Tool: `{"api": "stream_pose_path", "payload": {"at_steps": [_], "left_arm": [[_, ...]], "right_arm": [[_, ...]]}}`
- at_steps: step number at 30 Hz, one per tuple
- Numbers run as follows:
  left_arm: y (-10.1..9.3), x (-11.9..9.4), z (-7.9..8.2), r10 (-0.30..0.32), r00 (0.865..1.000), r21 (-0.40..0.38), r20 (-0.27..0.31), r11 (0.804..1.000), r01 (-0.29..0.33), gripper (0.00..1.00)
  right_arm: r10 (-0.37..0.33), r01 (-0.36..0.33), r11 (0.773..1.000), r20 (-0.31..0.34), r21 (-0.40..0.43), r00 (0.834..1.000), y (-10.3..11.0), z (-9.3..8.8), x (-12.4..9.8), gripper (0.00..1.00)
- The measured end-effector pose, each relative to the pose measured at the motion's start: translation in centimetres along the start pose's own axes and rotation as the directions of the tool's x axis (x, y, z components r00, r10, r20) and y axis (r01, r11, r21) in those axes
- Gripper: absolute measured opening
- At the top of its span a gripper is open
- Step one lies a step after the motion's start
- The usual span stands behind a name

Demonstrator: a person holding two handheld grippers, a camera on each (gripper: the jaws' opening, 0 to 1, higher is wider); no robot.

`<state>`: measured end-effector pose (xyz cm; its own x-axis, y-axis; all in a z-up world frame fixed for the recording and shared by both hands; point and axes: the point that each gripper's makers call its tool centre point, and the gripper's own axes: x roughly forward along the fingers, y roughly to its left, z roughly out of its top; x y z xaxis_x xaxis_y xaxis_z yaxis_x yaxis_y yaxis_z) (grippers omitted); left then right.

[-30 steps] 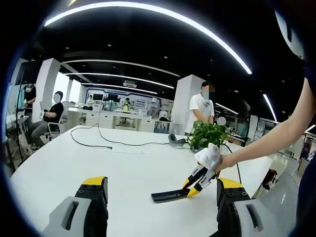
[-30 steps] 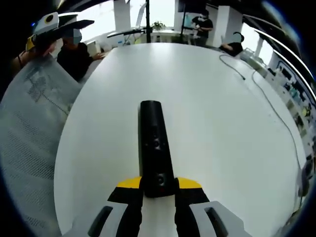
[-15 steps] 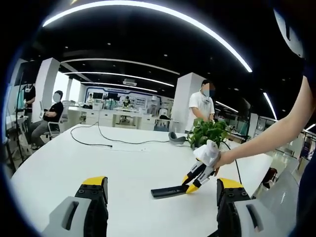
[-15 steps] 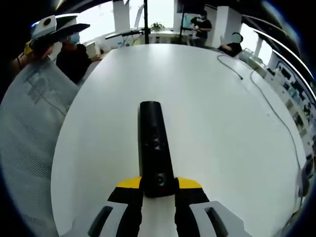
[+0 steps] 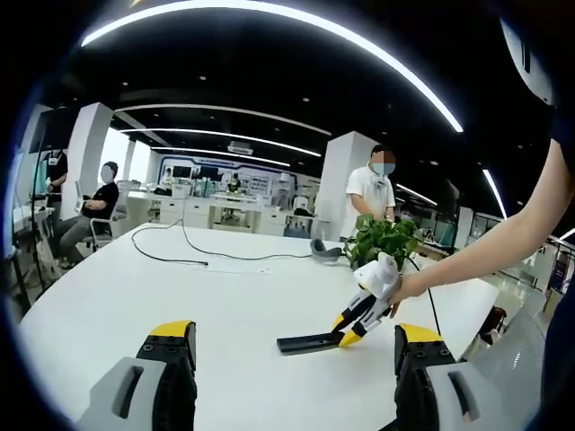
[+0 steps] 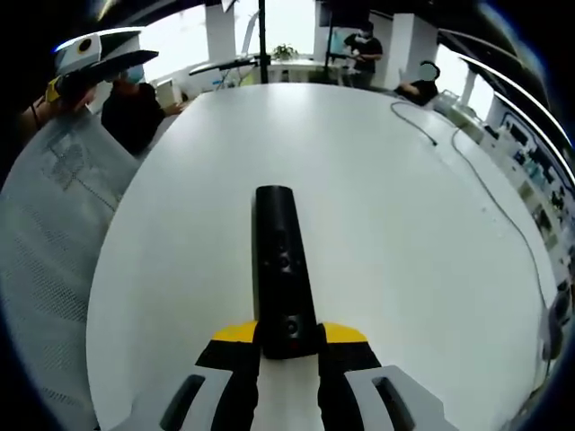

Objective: Press the specified remote control buttons in sequence, fully releasing each button before pressing the next.

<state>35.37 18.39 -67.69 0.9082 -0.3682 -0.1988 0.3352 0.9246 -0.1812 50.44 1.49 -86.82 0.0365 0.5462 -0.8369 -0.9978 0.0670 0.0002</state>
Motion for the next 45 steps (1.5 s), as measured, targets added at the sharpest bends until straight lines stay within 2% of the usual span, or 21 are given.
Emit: {"api": "stream_pose_path", "payload": {"at_steps": [14, 16, 20, 23, 24, 26, 30, 32, 33, 35, 37, 39, 41, 43, 45], "left_arm": [[0.3, -0.1, 0.2, 0.01, 1.0, 0.0, 0.011, 1.0, -0.01, 0.95], [0.3, -0.1, 0.2, 0.011, 1.0, -0.003, 0.014, 1.0, -0.011, 0.95], [0.4, -0.2, 0.6, 0.009, 0.999, -0.012, 0.036, 1.0, -0.009, 0.96], [0.3, -0.2, 0.6, 0.009, 0.999, -0.012, 0.032, 1.0, -0.008, 0.96], [0.3, -0.1, 0.5, 0.008, 1.0, -0.008, 0.029, 1.0, -0.007, 0.96], [0.2, -0.1, 0.5, 0.005, 1.0, -0.006, 0.03, 1.0, -0.005, 0.96], [0.2, -0.2, 0.7, 0.005, 0.999, -0.008, 0.036, 1.0, -0.005, 0.96], [0.2, -0.2, 0.7, 0.003, 0.999, -0.005, 0.035, 1.0, -0.003, 0.96], [0.1, -0.2, 0.7, 0.002, 0.999, -0.004, 0.036, 1.0, -0.002, 0.96], [0.2, -0.2, 0.7, 0.002, 0.999, 0.001, 0.037, 1.0, -0.003, 0.96], [0.2, -0.2, 0.8, 0.002, 0.999, 0.004, 0.044, 1.0, -0.002, 0.96], [0.1, -0.2, 1.0, -0.002, 0.998, 0.012, 0.055, 1.0, 0.001, 0.96], [-0.1, -0.3, 1.2, -0.008, 0.998, 0.027, 0.065, 1.0, 0.006, 0.95], [-0.2, -0.2, 1.4, -0.016, 0.997, 0.041, 0.077, 0.999, 0.013, 0.95], [-0.3, -0.2, 1.5, -0.021, 0.996, 0.056, 0.083, 0.998, 0.017, 0.95]], "right_arm": [[-0.007, 0.007, 1.0, -0.006, -0.001, 1.0, -0.5, 0.1, -0.1, 0.23], [-0.013, 0.013, 1.0, 0.0, 0.02, 1.0, -0.6, 0.1, -0.1, 0.23], [-0.019, 0.007, 0.985, 0.067, 0.172, 0.998, -0.8, 0.5, -0.2, 0.26], [-0.083, 0.058, 0.971, 0.103, 0.232, 0.991, -1.6, 0.6, -0.4, 0.38], [-0.093, 0.057, 0.966, 0.134, 0.252, 0.987, -1.7, 0.9, -0.6, 0.38], [-0.145, 0.073, 0.943, 0.204, 0.324, 0.968, -2.3, 1.6, -1.5, 0.37], [-0.248, 0.124, 0.912, 0.286, 0.39, 0.926, -3.4, 2.6, -3.1, 0.55], [-0.288, 0.15, 0.902, 0.307, 0.405, 0.907, -3.7, 3.0, -3.8, 0.59], [-0.314, 0.163, 0.889, 0.313, 0.427, 0.896, -3.7, 3.1, -4.2, 0.6], [-0.343, 0.163, 0.874, 0.343, 0.458, 0.874, -3.8, 3.6, -4.8, 0.69], [-0.371, 0.176, 0.869, 0.374, 0.463, 0.85, -3.7, 4.1, -5.4, 0.79], [-0.415, 0.243, 0.869, 0.369, 0.431, 0.831, -3.8, 4.2, -6.2, 0.79], [-0.437, 0.266, 0.864, 0.374, 0.428, 0.818, -3.7, 4.5, -6.7, 0.84], [-0.481, 0.309, 0.852, 0.399, 0.422, 0.781, -3.7, 5.3, -7.9, 0.9], [-0.503, 0.327, 0.842, 0.406, 0.429, 0.763, -3.7, 5.5, -8.5, 0.95]]}}
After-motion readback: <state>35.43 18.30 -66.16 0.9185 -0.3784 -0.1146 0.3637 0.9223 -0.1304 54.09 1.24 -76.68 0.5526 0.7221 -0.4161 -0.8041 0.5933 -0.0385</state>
